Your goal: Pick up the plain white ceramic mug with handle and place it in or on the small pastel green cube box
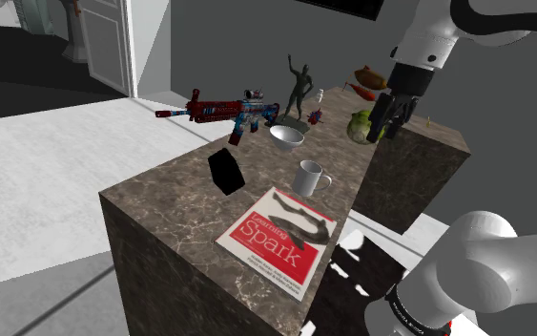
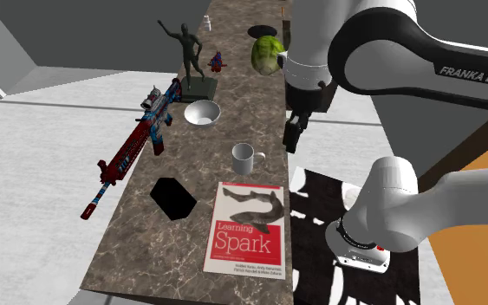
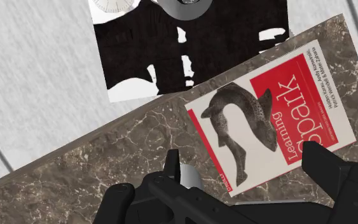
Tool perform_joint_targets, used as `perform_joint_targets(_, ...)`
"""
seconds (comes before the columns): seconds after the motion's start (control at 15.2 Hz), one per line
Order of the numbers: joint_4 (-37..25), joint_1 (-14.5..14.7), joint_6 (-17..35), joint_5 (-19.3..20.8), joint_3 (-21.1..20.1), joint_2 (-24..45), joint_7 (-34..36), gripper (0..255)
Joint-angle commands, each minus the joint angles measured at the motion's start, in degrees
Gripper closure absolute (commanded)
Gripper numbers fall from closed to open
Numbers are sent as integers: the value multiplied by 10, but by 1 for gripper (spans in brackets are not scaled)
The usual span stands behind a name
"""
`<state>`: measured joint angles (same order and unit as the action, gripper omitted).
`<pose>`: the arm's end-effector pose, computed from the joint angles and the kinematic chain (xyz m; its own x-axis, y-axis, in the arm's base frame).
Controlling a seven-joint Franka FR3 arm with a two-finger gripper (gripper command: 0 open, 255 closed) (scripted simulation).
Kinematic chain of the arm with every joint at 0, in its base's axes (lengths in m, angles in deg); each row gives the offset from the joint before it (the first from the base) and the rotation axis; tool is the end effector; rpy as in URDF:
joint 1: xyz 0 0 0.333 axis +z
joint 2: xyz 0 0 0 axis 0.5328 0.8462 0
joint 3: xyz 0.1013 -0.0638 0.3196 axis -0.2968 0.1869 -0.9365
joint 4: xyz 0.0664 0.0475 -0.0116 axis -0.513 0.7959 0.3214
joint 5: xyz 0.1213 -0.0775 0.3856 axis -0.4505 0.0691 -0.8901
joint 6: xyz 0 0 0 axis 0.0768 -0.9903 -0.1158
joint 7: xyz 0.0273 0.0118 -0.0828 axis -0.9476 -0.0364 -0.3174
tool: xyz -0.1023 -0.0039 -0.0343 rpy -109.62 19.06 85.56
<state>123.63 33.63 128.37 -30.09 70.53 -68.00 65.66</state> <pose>0.2834 -0.0214 0.6090 0.9946 -0.0688 -0.0776 -0.0727 -0.9962 -0.0484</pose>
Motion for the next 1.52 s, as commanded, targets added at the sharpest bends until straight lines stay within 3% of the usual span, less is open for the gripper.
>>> perform_joint_targets(0.0,0,0,0,0,0,0,0,0)
perform_joint_targets(0.66,85,-8,238,13,-4,112,21,0)
perform_joint_targets(1.25,84,-16,444,27,-4,283,44,0)
perform_joint_targets(1.45,87,-17,478,29,-3,311,46,0)
